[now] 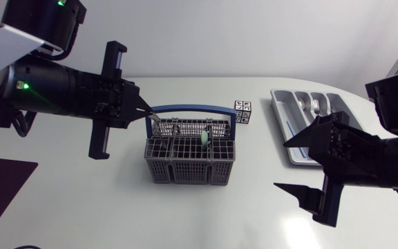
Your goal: Transfer all utensils from the basket to the drawer tray.
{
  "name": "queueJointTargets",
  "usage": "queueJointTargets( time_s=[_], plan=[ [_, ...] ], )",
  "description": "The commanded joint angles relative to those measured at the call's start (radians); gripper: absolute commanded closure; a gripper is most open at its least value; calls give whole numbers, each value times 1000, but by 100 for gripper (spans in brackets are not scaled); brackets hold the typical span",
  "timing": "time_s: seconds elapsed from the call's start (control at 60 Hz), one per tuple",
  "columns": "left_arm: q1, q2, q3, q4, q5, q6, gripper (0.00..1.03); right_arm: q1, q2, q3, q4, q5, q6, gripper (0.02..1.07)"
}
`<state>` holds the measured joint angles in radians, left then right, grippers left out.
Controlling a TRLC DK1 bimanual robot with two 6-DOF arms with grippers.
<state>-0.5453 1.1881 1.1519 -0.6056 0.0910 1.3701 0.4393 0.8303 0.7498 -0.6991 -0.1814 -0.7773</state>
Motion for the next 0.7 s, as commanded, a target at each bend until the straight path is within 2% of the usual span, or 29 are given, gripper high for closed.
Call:
queueJointTargets(
  time_s=[0.0,0.1,0.233,0.383,0.45,0.55,0.683],
  plan=[
    [-18,-41,51,-8,-13,-59,100,19,-2,39,27,11,98,6],
    [-39,-50,86,-13,-30,-203,100,39,1,49,38,16,170,7],
    [-73,-35,140,-11,-36,-519,100,119,24,57,62,83,300,7],
    [-107,4,140,18,-37,-798,100,274,43,37,150,240,377,8],
    [-110,31,146,29,-37,-924,100,305,62,29,201,280,392,12],
    [-120,64,149,32,-31,-1054,100,322,96,23,270,307,400,13],
    [-148,107,173,23,-27,-1165,100,357,127,13,345,344,391,17]
  ],
)
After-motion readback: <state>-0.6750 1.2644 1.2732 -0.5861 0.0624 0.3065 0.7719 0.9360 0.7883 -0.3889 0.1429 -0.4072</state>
